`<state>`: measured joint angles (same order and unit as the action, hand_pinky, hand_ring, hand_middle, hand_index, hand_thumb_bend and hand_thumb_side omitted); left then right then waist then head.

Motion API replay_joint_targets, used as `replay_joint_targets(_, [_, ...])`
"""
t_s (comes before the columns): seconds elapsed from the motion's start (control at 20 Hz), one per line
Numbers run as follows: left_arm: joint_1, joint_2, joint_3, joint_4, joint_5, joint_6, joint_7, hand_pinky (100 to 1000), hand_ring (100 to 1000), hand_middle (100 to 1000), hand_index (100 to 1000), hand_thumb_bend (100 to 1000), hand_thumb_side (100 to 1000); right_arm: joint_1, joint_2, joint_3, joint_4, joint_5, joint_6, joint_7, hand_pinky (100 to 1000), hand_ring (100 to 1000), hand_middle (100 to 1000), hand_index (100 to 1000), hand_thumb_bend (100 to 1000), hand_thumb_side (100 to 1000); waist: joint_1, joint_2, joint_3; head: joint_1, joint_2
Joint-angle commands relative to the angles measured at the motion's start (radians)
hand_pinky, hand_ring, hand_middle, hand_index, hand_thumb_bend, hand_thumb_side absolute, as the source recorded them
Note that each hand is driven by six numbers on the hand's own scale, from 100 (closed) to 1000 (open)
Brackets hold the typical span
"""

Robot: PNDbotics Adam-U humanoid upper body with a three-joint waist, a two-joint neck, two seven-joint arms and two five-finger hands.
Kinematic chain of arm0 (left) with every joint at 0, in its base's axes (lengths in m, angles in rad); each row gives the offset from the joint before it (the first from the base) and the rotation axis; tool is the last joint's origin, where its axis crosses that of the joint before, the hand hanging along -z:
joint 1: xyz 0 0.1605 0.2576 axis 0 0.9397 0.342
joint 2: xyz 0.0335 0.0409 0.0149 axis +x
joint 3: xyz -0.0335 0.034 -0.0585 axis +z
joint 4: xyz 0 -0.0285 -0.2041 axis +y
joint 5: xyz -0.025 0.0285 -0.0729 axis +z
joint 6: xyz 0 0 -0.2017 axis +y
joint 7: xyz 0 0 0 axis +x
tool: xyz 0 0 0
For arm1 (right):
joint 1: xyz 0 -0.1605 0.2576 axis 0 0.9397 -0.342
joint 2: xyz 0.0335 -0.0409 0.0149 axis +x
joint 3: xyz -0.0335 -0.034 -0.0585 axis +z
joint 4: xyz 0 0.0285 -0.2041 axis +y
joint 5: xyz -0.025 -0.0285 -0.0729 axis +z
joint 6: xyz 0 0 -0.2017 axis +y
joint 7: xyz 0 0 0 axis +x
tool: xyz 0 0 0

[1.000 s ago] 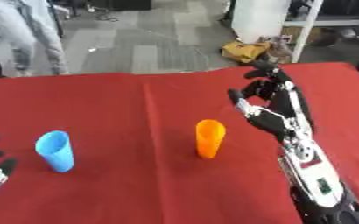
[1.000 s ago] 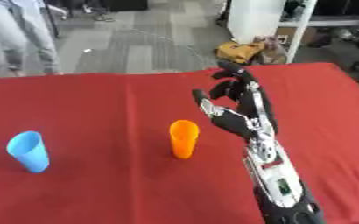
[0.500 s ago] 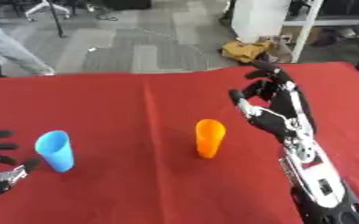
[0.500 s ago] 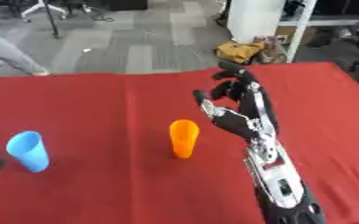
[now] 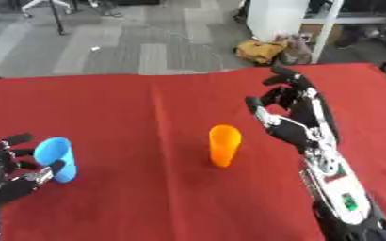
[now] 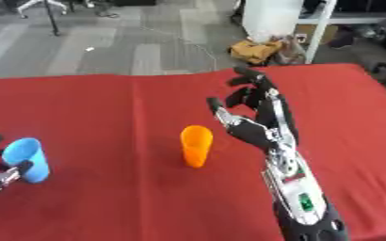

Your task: Pour the contents of one cup into another cup.

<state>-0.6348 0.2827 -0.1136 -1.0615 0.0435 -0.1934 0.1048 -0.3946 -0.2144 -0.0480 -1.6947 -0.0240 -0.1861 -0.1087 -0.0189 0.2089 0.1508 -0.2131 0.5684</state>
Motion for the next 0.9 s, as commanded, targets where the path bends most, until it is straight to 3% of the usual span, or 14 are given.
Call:
replay_joint_targets(0.05, [-0.032,0.004,-0.007,0.015,-0.003,-0.011,0.004,510,657,741,773,767,100,-0.011,-0.006,0.001,-0.009,0.007,-0.002,0.004,486,493,591,789,467,100,0.002,-0.011,-0.002,0.003,0.0])
replay_joint_targets(0.9, [-0.084,-0.004,-0.028,0.065,-0.011,-0.009,-0.049,494,620,700,756,742,100,-0.015,0.001,0.003,-0.008,0.009,-0.003,0.009,485,491,590,789,468,100,-0.005,0.002,-0.019,0.005,-0.005])
